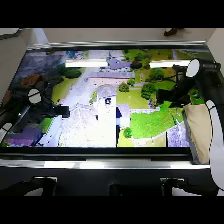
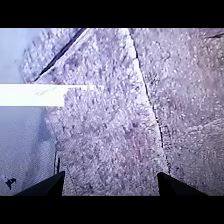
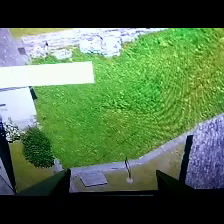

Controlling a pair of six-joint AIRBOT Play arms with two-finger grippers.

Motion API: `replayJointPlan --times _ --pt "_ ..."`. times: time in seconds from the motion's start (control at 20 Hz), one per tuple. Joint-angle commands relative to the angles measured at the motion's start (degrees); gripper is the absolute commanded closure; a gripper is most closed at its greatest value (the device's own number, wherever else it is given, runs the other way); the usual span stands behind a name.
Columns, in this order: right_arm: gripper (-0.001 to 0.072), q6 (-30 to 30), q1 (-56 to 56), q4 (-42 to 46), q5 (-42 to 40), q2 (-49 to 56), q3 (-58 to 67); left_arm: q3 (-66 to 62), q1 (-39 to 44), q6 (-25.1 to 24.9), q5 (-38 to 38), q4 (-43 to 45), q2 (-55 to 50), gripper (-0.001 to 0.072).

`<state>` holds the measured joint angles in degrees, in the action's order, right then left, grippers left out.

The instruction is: Fold the shirts.

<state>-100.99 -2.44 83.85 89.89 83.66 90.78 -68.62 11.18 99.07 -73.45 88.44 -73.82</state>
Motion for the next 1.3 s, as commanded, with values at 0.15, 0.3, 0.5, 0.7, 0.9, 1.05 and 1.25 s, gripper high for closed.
replayJointPlan --times 0.15,0.3,0.5,0.7,0.9,1.05,1.25 --pt "0.0069 0.0 0.04 0.0 0.02 -0.04 0.02 0.02 -0.02 0.0 0.0 0.02 -0.02 -0.0013" --pt "0.0069 -0.02 0.04 0.0 0.02 -0.04 0.02 0.02 -0.02 0.0 0.02 0.02 -0.02 -0.0013" --pt "0.0069 -0.02 0.04 0.0 0.02 -0.04 0.02 0.02 -0.02 0.0 0.02 0.02 -0.02 -0.0013" --pt "0.007 0.0 0.04 -0.02 -0.02 -0.04 0.02 0.02 -0.02 0.0 0.0 0.02 -0.02 -0.0013" --pt "0.0069 0.0 0.04 -0.04 -6.84 -0.04 0.02 0.07 -0.04 1.09 7.8 -0.02 -0.07 -0.0013" --pt "0.0069 0.0 0.04 -0.02 -10.69 -0.04 0.02 0.07 -0.02 1.09 10.21 -0.04 -0.07 -0.0013" --pt "0.0069 -0.22 0.04 -0.02 -15.34 -0.04 0.02 0.07 -0.02 1.09 16.68 -0.04 -0.09 -0.0013"
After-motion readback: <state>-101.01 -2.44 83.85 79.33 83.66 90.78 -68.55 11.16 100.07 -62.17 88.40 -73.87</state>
